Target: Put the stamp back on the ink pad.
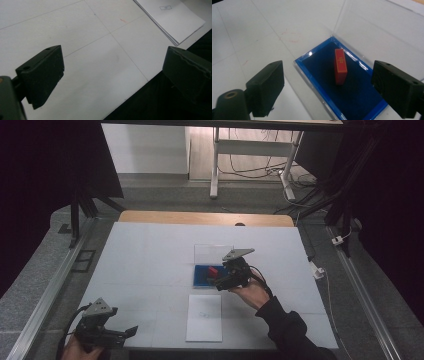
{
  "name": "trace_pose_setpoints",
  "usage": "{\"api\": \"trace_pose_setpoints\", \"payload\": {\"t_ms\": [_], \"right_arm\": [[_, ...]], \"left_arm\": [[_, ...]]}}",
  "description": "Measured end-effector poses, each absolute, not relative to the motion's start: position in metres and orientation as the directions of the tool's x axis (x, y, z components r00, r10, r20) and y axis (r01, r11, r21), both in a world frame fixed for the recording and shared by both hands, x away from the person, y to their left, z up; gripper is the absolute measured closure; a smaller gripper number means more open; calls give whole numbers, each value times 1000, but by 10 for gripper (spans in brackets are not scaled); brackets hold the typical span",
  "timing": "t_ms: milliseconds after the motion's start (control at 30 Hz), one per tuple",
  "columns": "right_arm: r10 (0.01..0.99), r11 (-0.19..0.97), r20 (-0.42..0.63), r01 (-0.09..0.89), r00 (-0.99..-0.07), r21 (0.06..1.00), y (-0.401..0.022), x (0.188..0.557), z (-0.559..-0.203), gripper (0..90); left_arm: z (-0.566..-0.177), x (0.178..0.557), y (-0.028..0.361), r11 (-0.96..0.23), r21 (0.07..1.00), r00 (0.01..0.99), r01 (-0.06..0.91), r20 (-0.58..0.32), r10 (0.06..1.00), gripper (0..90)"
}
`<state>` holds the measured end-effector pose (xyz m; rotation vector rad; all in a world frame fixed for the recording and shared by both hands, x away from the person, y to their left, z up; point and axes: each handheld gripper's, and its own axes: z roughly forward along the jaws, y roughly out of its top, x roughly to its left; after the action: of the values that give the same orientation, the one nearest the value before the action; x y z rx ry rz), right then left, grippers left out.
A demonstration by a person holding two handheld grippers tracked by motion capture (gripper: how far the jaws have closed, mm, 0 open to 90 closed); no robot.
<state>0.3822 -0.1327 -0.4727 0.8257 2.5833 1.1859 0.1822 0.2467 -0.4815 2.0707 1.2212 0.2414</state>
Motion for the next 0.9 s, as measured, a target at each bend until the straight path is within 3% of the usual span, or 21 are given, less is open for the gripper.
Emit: {"api": "trace_pose_setpoints", "payload": {"t_ms": [467, 900], "right_arm": [[528, 568, 38, 386, -848, 727, -137, 362, -471, 2], [540, 562, 36, 392, -841, 728, -161, 346, -465, 0]], "left_arm": [[-481, 182, 247, -298, 659, 535, 691, -188, 824, 43], [-482, 182, 247, -297, 657, 533, 693, -190, 824, 43]]}}
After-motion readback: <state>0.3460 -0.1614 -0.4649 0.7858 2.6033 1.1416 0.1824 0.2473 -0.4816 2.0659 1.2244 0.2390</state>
